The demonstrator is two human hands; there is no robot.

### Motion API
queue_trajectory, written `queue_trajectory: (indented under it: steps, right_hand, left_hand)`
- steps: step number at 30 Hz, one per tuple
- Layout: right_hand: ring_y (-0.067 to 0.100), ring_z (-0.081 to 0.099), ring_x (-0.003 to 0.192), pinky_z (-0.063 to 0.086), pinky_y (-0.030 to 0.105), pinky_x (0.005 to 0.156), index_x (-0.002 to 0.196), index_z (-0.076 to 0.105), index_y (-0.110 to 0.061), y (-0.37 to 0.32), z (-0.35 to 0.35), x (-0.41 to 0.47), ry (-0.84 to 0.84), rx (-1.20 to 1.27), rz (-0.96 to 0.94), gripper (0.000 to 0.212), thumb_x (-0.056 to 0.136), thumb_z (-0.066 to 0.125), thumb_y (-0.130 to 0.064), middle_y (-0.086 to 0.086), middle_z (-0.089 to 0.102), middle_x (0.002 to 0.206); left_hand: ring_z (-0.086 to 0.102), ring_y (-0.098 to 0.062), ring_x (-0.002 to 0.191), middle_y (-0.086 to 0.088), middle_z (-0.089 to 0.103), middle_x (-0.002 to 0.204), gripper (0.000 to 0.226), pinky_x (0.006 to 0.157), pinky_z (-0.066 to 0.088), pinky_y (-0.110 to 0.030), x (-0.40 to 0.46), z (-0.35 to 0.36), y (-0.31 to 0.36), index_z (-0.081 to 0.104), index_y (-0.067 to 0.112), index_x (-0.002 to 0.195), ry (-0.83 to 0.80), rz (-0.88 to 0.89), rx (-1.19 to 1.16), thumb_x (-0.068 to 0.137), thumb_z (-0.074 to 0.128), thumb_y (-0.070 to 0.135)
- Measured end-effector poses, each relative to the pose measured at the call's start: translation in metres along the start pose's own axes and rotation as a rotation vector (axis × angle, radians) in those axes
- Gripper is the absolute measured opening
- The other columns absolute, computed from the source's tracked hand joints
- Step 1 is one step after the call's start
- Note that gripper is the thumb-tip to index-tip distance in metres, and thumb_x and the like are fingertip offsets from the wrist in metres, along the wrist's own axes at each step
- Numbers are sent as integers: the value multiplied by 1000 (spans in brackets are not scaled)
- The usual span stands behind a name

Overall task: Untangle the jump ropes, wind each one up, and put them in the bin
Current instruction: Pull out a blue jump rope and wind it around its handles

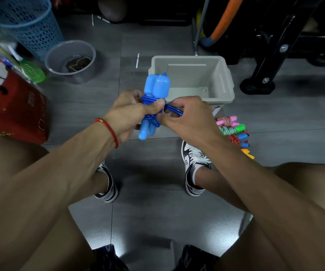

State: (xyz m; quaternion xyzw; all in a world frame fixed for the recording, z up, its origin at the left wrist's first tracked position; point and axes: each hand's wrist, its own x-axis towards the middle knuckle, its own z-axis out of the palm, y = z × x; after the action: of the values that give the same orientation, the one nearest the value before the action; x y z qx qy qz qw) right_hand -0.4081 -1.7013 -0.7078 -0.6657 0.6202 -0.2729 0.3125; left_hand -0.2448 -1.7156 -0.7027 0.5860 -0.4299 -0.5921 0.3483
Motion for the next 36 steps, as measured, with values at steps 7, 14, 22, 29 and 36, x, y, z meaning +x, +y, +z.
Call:
queue_trajectory:
  steps: [7, 14, 22, 29, 36]
  right_hand:
    - [13, 43, 52, 37, 29, 53, 68, 66, -9, 2, 3, -3, 95, 204, 5, 39, 70, 88, -41, 2, 56, 56]
    - [5, 63, 71, 53, 22, 73, 85, 78, -16, 16, -27, 5, -58, 493, 35, 5, 83, 82, -17, 0, 76, 78]
    - [3, 63, 74, 50, 18, 74, 91, 77, -17, 27, -27, 4, -184, 461, -37, 12, 82, 81, -10, -2, 76, 78]
    - [15, 69, 71, 53, 33, 70, 91, 81, -15, 33, -4, 5, 38, 248, 43, 16, 81, 83, -28, 3, 77, 80]
    - [8, 44, 55, 41, 30, 55, 81, 72, -9, 14, 2, 0, 35, 195, -39, 29, 79, 81, -37, 3, 62, 67]
  left_hand:
    - [67, -28, 78, -16, 69, 102, 48, 74, 57, -47, -7, 12, 1, 45, 10, 109, -53, -55, -317, 79, 81, 9]
    - [65, -37, 101, -14, 65, 111, 23, 95, 44, -72, -2, -15, 8, 54, 10, 101, -395, -38, -343, 91, 65, 28]
    - [63, -37, 118, -17, 65, 120, 52, 89, 54, -48, 0, -21, -3, 54, 0, 137, -573, -130, -265, 93, 53, 27]
    - [68, -24, 92, -13, 72, 104, 24, 77, 49, -37, -2, 5, -11, 67, 4, 119, -151, 93, -40, 96, 63, 10]
    - [69, -28, 90, -19, 72, 107, 47, 82, 54, -49, -1, 10, -4, 61, 0, 121, -11, 64, -160, 79, 79, 13]
